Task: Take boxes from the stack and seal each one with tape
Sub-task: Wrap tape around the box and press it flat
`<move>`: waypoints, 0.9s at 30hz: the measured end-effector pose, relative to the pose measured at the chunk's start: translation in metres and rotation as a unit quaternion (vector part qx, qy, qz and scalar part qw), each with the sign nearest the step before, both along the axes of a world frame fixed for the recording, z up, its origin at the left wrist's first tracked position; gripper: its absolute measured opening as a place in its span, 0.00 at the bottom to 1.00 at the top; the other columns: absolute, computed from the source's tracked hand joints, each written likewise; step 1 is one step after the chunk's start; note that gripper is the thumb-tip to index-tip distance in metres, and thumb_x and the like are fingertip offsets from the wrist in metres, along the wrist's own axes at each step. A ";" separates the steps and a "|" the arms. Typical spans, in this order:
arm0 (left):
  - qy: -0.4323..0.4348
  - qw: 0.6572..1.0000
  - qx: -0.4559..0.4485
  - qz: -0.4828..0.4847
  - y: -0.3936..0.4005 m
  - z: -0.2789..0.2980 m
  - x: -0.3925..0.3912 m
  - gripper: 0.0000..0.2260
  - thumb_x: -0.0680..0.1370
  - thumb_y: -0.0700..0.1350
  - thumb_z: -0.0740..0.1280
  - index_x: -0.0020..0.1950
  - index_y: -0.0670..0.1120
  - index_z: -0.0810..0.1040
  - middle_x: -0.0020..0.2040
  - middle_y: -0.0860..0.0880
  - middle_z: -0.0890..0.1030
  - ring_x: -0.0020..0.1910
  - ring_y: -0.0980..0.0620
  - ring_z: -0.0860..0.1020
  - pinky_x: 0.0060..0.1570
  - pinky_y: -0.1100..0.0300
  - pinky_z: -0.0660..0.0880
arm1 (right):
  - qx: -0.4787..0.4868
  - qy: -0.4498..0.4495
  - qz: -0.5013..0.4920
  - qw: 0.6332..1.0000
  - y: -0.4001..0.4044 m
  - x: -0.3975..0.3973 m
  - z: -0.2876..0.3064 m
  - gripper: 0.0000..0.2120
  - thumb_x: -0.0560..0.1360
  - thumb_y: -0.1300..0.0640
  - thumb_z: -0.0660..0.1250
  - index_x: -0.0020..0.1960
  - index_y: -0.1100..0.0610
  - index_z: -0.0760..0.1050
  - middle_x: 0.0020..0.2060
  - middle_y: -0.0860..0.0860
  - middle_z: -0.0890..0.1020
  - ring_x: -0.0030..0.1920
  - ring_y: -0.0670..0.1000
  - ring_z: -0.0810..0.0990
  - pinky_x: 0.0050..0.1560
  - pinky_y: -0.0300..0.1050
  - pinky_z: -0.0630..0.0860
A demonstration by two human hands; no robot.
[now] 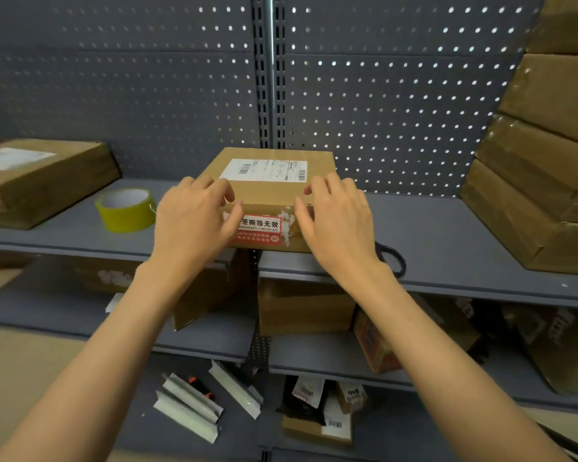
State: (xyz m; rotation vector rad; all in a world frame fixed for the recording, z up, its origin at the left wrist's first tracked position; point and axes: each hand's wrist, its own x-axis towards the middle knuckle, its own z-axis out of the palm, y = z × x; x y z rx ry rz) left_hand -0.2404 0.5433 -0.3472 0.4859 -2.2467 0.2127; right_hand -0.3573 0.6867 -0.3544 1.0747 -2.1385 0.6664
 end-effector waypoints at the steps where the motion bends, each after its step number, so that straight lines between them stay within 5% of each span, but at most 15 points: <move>1: -0.001 1.000 -0.001 0.005 -0.007 0.000 0.006 0.10 0.77 0.49 0.66 0.45 0.42 0.79 0.40 0.43 0.80 0.39 0.44 0.76 0.35 0.57 0.65 | 0.006 -0.005 0.011 1.000 -0.008 0.006 0.001 0.10 0.76 0.55 0.65 0.51 0.62 0.76 0.45 0.57 0.79 0.45 0.57 0.76 0.44 0.52 0.72; 8: -0.004 1.000 -0.006 0.026 -0.071 0.002 0.056 0.10 0.78 0.49 0.66 0.46 0.42 0.79 0.40 0.44 0.80 0.39 0.44 0.76 0.35 0.56 0.66 | 0.031 -0.041 0.074 0.996 -0.076 0.051 0.012 0.14 0.81 0.51 0.57 0.59 0.59 0.73 0.54 0.55 0.76 0.55 0.54 0.72 0.54 0.49 0.70; 20: -0.024 1.000 -0.013 -0.006 -0.184 -0.009 0.110 0.09 0.76 0.48 0.68 0.44 0.43 0.79 0.39 0.45 0.80 0.38 0.43 0.76 0.34 0.58 0.64 | -0.001 -0.021 0.021 1.000 -0.180 0.114 -0.005 0.10 0.78 0.53 0.62 0.51 0.61 0.75 0.45 0.57 0.77 0.46 0.58 0.75 0.46 0.52 0.70; 27: -0.091 0.994 0.023 -0.050 -0.215 -0.029 0.100 0.12 0.75 0.50 0.67 0.47 0.41 0.80 0.42 0.42 0.82 0.41 0.39 0.78 0.36 0.52 0.71 | 0.031 -0.052 -0.015 0.998 -0.190 0.123 -0.005 0.12 0.80 0.51 0.58 0.56 0.58 0.73 0.50 0.55 0.76 0.52 0.55 0.73 0.51 0.48 0.69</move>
